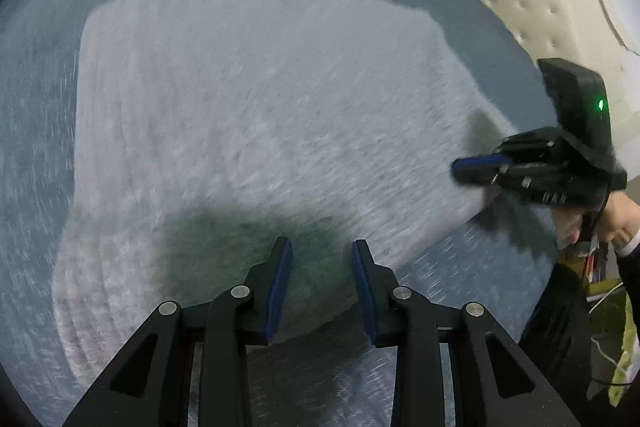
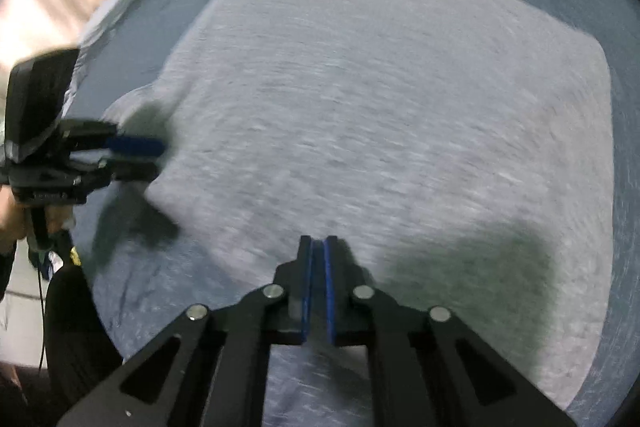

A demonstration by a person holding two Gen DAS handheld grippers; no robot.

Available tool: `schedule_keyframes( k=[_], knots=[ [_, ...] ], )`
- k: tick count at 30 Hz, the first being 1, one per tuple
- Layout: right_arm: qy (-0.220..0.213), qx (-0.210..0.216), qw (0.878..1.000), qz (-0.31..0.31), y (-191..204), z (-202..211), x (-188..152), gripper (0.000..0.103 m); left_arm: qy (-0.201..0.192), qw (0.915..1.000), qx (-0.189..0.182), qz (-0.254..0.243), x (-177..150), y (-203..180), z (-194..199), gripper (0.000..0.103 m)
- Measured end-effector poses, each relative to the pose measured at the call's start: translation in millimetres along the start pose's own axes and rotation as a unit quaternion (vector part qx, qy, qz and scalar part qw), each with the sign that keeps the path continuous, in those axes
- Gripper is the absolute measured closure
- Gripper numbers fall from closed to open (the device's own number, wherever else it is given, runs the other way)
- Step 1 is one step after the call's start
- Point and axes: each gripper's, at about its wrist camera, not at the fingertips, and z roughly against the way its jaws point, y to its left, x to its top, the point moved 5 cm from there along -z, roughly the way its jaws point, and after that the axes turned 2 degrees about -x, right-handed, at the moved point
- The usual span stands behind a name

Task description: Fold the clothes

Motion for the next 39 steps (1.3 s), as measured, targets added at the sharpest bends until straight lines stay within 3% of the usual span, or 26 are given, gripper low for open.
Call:
schedule_keyframes(
  k=[6,9,14,19,26,39],
  knots=[
    [-0.031,0.017,0.999,-0.023,-4,24,7,0.099,-0.021,0.9992,-0.017,0.029,4,2,15,0.071],
    [-0.045,0.051,0.998,-0.005,25,33,12,0.099,-0.044,0.9980,-0.034,0.027,12,-11,29,0.071],
    [-0.019,0.073,0.996,0.046,81,7,17,0.099,-0.037,0.9979,-0.047,0.024,16,-23,25,0.071],
    [0.019,0.053,0.997,0.050,84,-27,13,0.102,-0.011,0.9985,-0.033,0.043,4,-5,11,0.071],
    [0.023,0.044,0.998,0.049,58,-20,4,0.103,-0.003,0.9978,-0.032,0.058,-7,13,12,0.071],
    [0.021,0.007,0.999,-0.048,-57,32,-49,0.103,-0.011,0.9957,-0.015,0.091,-34,56,35,0.071]
  ],
)
